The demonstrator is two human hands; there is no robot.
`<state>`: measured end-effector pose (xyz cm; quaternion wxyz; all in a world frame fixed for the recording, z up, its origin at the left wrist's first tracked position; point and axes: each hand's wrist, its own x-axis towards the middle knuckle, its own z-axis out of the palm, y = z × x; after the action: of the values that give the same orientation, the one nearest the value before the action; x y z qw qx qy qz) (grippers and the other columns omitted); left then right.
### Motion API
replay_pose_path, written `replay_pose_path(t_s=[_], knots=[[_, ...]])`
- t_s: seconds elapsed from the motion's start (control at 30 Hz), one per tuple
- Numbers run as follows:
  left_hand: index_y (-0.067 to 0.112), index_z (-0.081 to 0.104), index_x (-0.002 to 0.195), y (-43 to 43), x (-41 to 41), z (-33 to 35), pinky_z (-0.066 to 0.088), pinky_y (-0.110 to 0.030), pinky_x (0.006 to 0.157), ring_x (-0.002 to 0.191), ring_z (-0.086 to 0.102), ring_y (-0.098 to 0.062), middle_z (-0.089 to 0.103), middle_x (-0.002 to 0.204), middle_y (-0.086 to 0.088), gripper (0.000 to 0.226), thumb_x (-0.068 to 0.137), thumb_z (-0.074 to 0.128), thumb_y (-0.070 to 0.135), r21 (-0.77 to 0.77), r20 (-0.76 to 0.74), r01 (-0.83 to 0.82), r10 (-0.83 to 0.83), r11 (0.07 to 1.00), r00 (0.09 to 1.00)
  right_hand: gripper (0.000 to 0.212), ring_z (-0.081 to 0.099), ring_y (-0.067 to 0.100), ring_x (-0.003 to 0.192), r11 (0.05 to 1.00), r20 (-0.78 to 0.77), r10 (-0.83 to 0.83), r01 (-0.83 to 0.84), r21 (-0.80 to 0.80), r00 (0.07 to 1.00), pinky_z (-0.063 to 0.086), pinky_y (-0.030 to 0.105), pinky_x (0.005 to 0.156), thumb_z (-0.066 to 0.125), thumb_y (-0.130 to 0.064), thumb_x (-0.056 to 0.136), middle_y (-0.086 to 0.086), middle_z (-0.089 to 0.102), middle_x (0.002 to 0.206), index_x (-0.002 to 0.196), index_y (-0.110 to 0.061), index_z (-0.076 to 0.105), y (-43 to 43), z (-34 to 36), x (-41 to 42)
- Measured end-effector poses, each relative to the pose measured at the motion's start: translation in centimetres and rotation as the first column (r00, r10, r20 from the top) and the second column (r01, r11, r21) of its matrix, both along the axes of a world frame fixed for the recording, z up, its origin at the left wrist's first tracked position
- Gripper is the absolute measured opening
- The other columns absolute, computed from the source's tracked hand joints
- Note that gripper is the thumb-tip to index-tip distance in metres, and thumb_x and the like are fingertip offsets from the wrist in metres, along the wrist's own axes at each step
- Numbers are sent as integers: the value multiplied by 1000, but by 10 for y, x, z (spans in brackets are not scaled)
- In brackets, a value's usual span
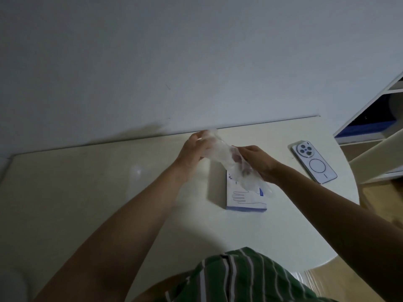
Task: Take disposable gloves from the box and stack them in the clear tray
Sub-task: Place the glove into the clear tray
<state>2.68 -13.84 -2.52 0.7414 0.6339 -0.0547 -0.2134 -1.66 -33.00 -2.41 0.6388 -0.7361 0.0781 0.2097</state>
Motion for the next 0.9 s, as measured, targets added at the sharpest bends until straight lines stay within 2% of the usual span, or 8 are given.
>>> replay_pose_path(t_s=[0.1, 0.27, 0.43, 0.53, 0.6, 0.7, 0.8, 0.9], knots=[[17, 68, 87, 21, -6, 3, 48, -17, 69, 76, 63, -5, 69, 85, 5, 14, 76, 59, 12, 151, 109, -60, 44, 987, 993, 36, 56, 12, 56, 994, -32, 90, -92, -51, 995, 47, 25, 53, 45, -28, 102, 1, 57, 65, 74, -9, 58, 14, -2, 6], [16, 63, 106, 61, -7, 6, 43, -14, 76, 94, 55, -8, 63, 107, 5, 35, 71, 63, 8, 395, 288, -98, -22, 914, 957, 36, 58, 14, 58, 955, -138, 251, -268, -124, 958, 48, 24, 54, 52, -33, 99, 2, 60, 68, 71, -14, 63, 44, -2, 19], [4, 67, 88, 93, -14, 1, 47, -16, 63, 62, 58, -5, 64, 70, 2, 3, 88, 68, 8, 416, 253, -88, -22, 905, 967, 44, 55, 18, 64, 907, -184, 345, -377, -189, 921, 46, 24, 61, 51, -43, 97, -1, 60, 69, 63, -22, 67, 80, 1, 32], [7, 64, 86, 113, -14, -5, 46, -21, 52, 47, 56, -12, 59, 52, 1, 14, 93, 62, 19, 476, 284, -199, 64, 857, 957, 54, 64, 12, 59, 876, -185, 318, -362, -317, 930, 47, 16, 52, 41, -55, 98, -5, 69, 68, 76, -19, 74, 99, 3, 38], [10, 61, 81, 128, -13, -11, 40, -25, 50, 45, 49, -15, 51, 49, 3, 19, 94, 59, 24, 557, 344, -279, 89, 782, 935, 57, 66, 15, 67, 873, -179, 248, -299, -384, 952, 50, 23, 55, 37, -56, 99, 4, 72, 83, 89, -13, 73, 112, 5, 44], [6, 59, 80, 148, -13, -20, 32, -31, 56, 56, 43, -18, 43, 55, 3, 26, 96, 53, 25, 670, 452, -381, 57, 637, 890, 43, 62, 21, 83, 869, 97, 138, -74, -489, 986, 49, 33, 76, 41, -41, 102, 15, 69, 102, 104, -9, 69, 128, 10, 50], [9, 65, 89, 163, -13, -29, 38, -33, 61, 64, 52, -22, 48, 58, 4, 29, 100, 45, 26, 736, 467, -408, 31, 541, 884, 19, 60, 17, 94, 895, 631, 89, 216, -390, 771, 50, 29, 83, 54, -20, 97, 7, 63, 107, 107, -9, 67, 146, 27, 47], [9, 64, 91, 168, -11, -36, 48, -38, 71, 77, 61, -26, 66, 79, -4, 35, 102, 39, 32, 791, 439, -400, 27, 462, 898, 18, 63, 12, 84, 939, 751, 268, 11, -344, 603, 50, 19, 74, 55, -5, 91, 0, 66, 97, 98, -11, 70, 169, 37, 42]])
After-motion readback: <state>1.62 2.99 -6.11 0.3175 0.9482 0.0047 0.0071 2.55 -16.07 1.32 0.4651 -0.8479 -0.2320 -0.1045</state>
